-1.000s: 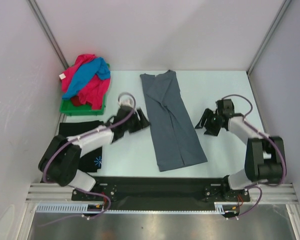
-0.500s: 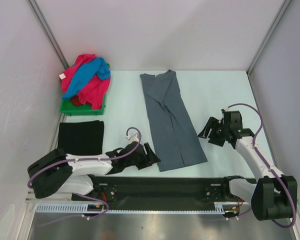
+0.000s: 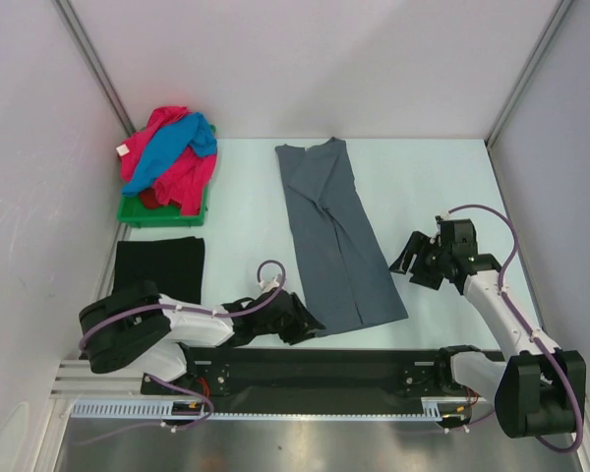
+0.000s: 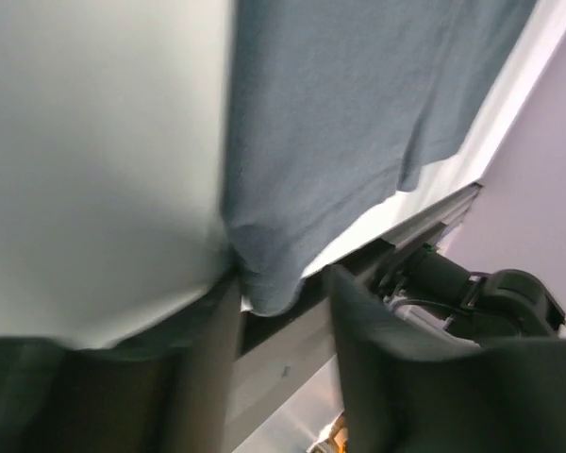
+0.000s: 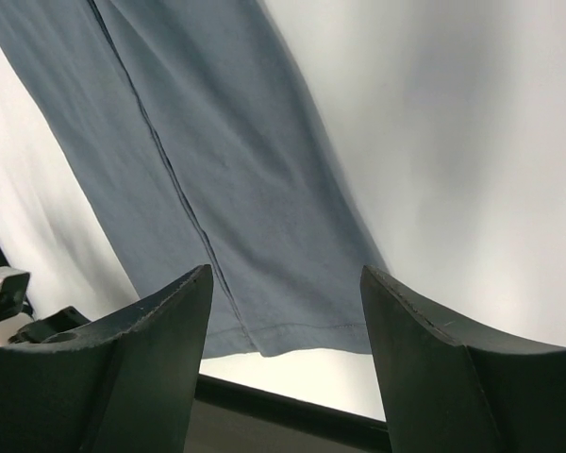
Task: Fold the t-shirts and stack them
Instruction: Fold the tshirt
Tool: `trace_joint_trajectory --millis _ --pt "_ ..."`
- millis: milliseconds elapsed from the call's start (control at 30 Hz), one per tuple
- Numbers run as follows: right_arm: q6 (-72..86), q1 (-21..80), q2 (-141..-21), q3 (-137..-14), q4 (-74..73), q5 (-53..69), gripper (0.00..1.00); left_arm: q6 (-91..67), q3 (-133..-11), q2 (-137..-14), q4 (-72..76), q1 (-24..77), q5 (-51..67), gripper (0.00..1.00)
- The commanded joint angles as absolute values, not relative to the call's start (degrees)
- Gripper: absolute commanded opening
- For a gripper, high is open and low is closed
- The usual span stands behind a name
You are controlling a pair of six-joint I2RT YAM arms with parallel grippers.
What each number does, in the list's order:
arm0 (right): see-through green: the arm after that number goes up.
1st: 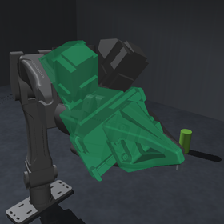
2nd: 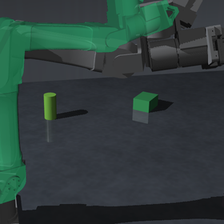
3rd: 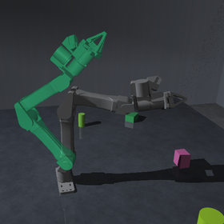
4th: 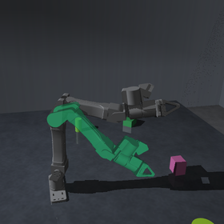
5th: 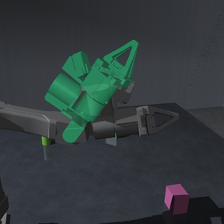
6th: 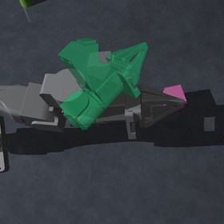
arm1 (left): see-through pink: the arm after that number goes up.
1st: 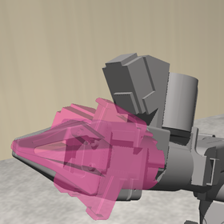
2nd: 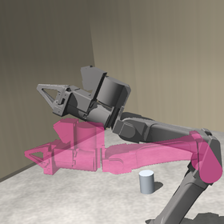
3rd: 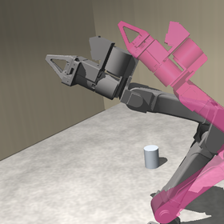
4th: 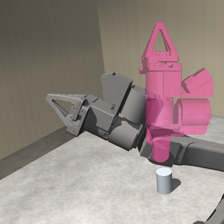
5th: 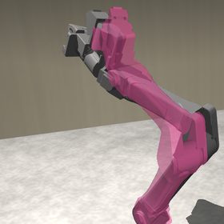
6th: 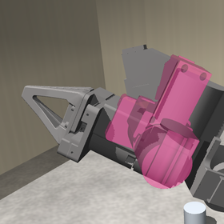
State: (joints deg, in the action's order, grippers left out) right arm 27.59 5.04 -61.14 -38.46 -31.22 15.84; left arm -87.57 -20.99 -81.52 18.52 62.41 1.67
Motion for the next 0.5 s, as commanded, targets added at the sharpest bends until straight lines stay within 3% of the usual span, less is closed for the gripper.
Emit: trace_joint_trajectory --millis 0,133,467 --pt "28.1 5.4 -60.3 -38.8 -31.1 16.0 0.7 -88.4 -19.5 -84.5 14.6 63.2 1.5 0.39" --pt "29.9 8.0 -60.2 -38.2 -31.6 14.9 0.69 -87.6 -15.8 -82.5 16.9 61.7 0.1 0.0" --pt "37.0 24.8 -61.1 -34.0 -29.5 11.0 0.7 -78.0 -13.2 -55.4 -10.8 59.2 -12.6 0.0"
